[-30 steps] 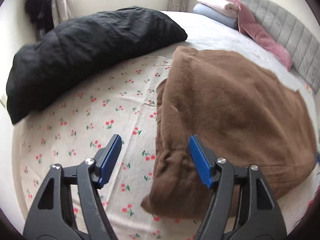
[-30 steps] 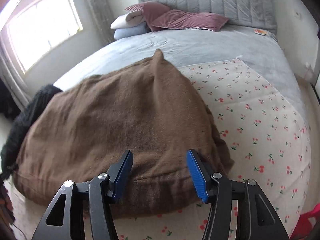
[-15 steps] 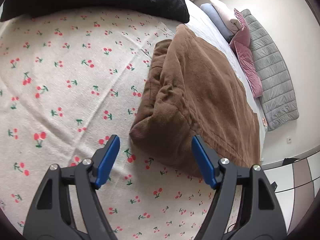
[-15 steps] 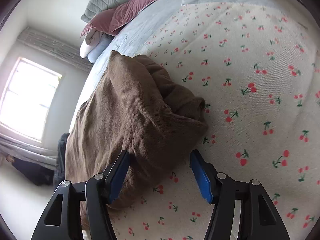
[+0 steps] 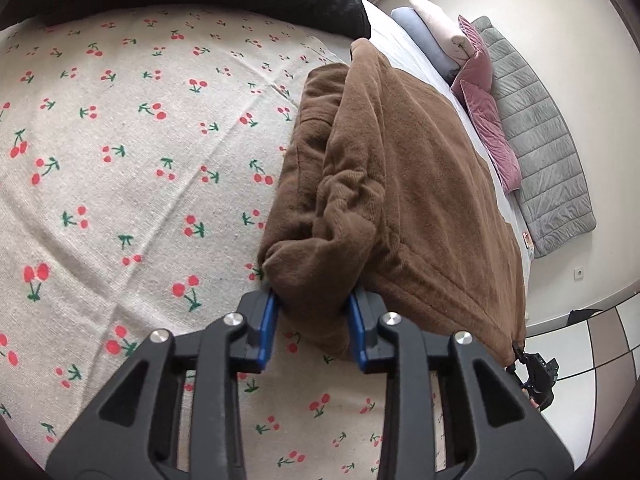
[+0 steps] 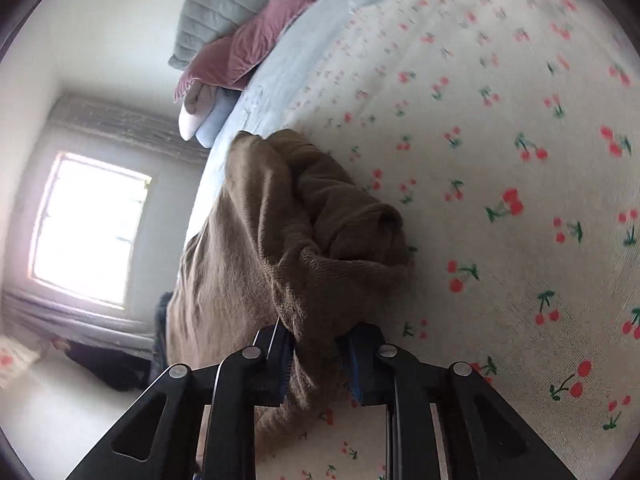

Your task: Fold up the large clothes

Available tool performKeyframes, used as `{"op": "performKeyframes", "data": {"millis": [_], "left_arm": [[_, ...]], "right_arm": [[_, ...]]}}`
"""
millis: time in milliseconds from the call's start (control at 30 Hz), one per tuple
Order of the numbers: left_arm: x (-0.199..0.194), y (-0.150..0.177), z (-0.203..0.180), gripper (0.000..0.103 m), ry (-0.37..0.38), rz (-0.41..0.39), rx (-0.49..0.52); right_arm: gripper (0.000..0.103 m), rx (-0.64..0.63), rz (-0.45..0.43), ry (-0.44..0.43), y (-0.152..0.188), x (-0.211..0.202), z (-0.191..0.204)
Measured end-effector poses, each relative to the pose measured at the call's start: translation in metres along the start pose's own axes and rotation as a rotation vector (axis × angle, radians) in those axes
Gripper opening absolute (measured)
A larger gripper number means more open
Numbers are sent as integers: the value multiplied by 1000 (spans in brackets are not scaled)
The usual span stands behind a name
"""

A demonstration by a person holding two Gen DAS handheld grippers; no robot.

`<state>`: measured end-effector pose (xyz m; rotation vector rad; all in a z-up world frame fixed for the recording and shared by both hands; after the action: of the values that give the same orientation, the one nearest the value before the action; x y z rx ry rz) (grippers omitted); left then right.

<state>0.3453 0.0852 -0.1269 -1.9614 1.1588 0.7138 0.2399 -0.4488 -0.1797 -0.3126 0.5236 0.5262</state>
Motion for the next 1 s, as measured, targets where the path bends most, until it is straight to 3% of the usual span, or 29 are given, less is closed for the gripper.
{"op": "performKeyframes", "data": {"millis": [67, 133, 200, 267, 333, 433, 533, 633, 700, 800, 900, 967, 1000], "left_arm": [[-5, -4, -4, 45, -45, -15, 34], [-12, -10, -13, 47, -97, -50, 70], [-23, -15, -23, 51, -137, -101, 124], [-36, -20, -36, 57, -165, -179, 190], [-48, -23, -47, 57, -171, -248, 251], [-56, -23, -71, 57, -91, -312, 335], [-44, -15, -83, 57, -4, -295, 388], [-12, -11, -68, 57, -49, -216, 378], [3, -10, -50, 56, -71, -180, 348], [4, -8, -43, 49, -57, -155, 326], [-5, -6, -48, 51, -75, -147, 318], [-12, -2, -55, 59, -113, -134, 326], [-18, 1, -60, 62, -137, -125, 340]], "right_arm": [[34, -28, 3, 4, -2, -11, 8], [41, -121, -13, 57, -5, -24, 25], [48, -199, -62, 143, -7, -38, 35], [49, -273, -156, 239, -13, -56, 41], [49, -332, -227, 337, -19, -71, 44], [49, -425, -291, 342, -18, -77, 62], [49, -519, -244, 312, -7, -52, 80], [49, -556, -192, 322, 8, -29, 75], [46, -535, -173, 378, 8, -18, 58], [33, -479, -136, 382, 8, -12, 36], [36, -492, -139, 386, 10, -22, 48], [39, -494, -142, 379, 14, -33, 64], [45, -504, -142, 370, 18, -39, 75]]}}
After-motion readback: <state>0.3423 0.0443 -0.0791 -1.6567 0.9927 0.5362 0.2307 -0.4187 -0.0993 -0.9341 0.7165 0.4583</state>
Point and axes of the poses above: each gripper's, at about its wrist camera, not at the fingertips, and x roughly the way its jaws point, z to its left, y to its underside, the point moved 10 cm from there along x, roughly the way its jaws point, and after that the axes turned 4 degrees about -x, right-handed, at the moved point
